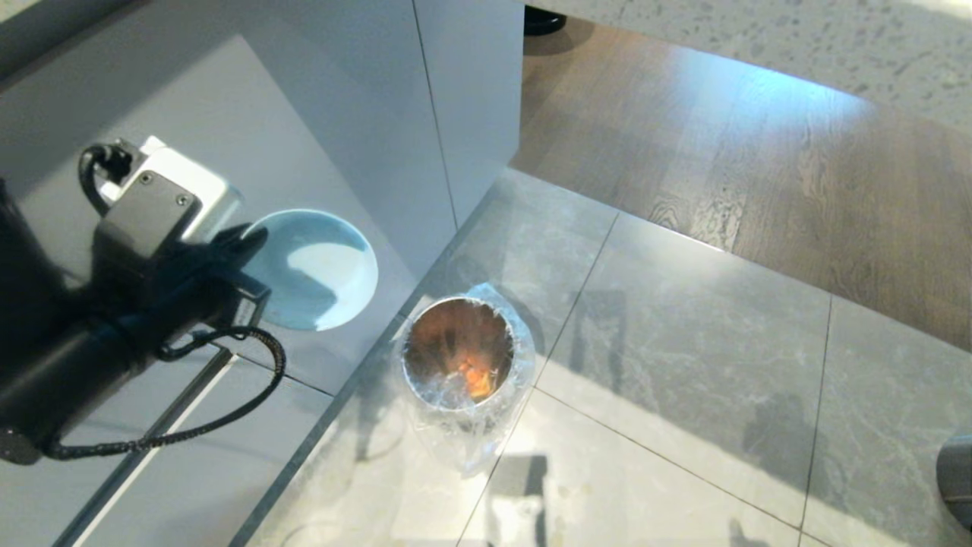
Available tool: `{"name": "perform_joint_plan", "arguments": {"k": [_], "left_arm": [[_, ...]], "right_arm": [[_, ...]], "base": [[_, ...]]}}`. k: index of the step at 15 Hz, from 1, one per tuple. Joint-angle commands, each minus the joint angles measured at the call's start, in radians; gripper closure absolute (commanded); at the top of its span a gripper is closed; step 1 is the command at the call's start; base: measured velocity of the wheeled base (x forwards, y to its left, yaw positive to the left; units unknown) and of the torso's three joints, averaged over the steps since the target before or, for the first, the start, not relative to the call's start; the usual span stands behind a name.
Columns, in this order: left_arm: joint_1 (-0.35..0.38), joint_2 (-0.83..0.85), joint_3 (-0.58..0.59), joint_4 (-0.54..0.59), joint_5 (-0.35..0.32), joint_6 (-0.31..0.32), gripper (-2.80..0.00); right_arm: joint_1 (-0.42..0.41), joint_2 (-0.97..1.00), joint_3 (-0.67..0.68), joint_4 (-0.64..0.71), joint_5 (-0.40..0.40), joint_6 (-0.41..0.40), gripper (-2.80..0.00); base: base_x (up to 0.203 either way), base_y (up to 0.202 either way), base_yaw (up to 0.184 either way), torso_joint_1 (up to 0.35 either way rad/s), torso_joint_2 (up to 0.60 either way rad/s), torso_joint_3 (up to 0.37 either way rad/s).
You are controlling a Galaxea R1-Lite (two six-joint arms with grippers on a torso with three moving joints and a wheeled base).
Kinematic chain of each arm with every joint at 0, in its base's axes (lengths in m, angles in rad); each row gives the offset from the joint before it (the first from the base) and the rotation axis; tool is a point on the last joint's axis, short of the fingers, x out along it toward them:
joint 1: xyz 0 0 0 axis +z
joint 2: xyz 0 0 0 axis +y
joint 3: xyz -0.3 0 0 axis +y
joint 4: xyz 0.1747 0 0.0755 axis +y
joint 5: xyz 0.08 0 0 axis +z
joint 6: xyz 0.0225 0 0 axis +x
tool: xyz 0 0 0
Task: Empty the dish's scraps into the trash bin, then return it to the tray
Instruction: Put the bowl back to the table
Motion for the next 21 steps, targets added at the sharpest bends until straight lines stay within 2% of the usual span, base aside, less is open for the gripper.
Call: {"name": "perform_joint_plan", "arguments": {"k": [1, 4, 7, 12, 14, 17, 21], "left_arm": [[-0.003, -0.046, 0.019, 0.013, -0.012, -0.033, 0.00], [-0.002, -0.068, 0.052, 0.037, -0.147, -0.110, 0.00], [-0.004, -0.114, 0.053, 0.141, -0.214, -0.130, 0.00], [-0.002, -0.213, 0.054, 0.277, -0.337, -0.297, 0.00], [-0.001, -0.250, 0.064, 0.318, -0.367, -0.350, 0.00], [0.000, -0.310, 0.114, 0.322, -0.404, -0.422, 0.00], [0.026, -0.419, 0.209, 0.320, -0.416, -0.488, 0.00]], "right_arm": [[0.000, 0.000, 0.000, -0.001, -0.001, 0.001, 0.00], [0.000, 0.000, 0.000, -0.001, -0.001, 0.001, 0.00], [0.000, 0.000, 0.000, -0.001, -0.001, 0.001, 0.00], [0.000, 0.000, 0.000, -0.001, 0.001, 0.001, 0.00], [0.000, 0.000, 0.000, -0.001, -0.001, 0.001, 0.00], [0.000, 0.000, -0.001, -0.001, -0.001, 0.001, 0.00], [0.000, 0.000, 0.000, -0.001, -0.001, 0.001, 0.00]], "base": [[0.000, 0.000, 0.000, 0.000, 0.00, 0.000], [0.000, 0.000, 0.000, 0.000, 0.00, 0.000], [0.000, 0.000, 0.000, 0.000, 0.00, 0.000], [0.000, 0.000, 0.000, 0.000, 0.00, 0.000], [0.000, 0.000, 0.000, 0.000, 0.00, 0.000], [0.000, 0.000, 0.000, 0.000, 0.00, 0.000], [0.000, 0.000, 0.000, 0.000, 0.00, 0.000]]}}
